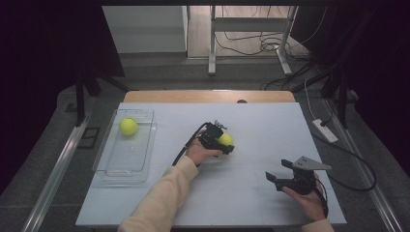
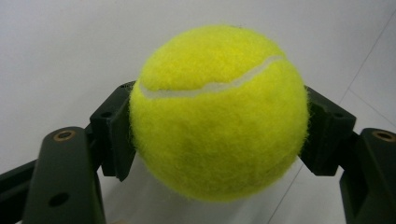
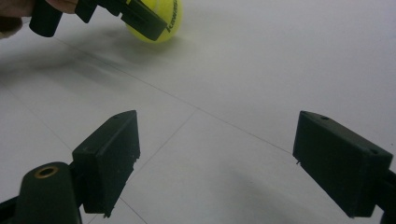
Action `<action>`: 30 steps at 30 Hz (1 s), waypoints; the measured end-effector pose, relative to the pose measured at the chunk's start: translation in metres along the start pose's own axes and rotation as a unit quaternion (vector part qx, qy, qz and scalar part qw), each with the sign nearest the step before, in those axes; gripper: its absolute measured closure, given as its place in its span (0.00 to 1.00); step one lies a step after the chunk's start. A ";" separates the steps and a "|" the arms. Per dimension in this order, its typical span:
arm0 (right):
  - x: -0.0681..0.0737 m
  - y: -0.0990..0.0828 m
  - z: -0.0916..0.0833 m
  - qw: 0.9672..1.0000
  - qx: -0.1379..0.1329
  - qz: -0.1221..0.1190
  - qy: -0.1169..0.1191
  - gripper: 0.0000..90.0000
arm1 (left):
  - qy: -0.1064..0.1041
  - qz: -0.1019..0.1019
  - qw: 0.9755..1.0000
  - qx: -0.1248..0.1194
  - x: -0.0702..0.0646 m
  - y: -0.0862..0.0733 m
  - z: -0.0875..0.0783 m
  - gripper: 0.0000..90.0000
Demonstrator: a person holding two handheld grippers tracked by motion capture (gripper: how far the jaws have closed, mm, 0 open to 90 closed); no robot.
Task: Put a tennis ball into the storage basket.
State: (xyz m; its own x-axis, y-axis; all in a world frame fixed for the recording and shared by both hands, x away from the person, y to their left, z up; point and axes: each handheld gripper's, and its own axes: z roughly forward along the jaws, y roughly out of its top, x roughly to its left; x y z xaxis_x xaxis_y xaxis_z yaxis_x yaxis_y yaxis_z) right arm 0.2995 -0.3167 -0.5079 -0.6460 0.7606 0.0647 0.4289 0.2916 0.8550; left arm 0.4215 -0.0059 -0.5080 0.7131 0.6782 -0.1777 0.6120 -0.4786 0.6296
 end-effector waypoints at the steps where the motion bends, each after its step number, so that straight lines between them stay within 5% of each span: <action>1: 0.000 0.000 0.000 1.000 0.000 0.000 0.000 0.16 | 0.001 0.002 1.000 -0.002 0.000 0.000 -0.002 0.30; 30: 0.001 0.000 0.001 1.000 0.001 -0.004 -0.002 0.16 | 0.013 0.005 0.998 -0.055 0.000 -0.007 -0.029 0.30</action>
State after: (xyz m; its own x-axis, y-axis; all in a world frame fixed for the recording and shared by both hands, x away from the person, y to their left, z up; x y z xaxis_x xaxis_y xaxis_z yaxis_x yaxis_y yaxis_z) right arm 0.2993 -0.3155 -0.5082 -0.6477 0.7598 0.0557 0.4248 0.2995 0.8543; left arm 0.4078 0.0137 -0.4905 0.7086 0.6888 -0.1528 0.5633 -0.4219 0.7104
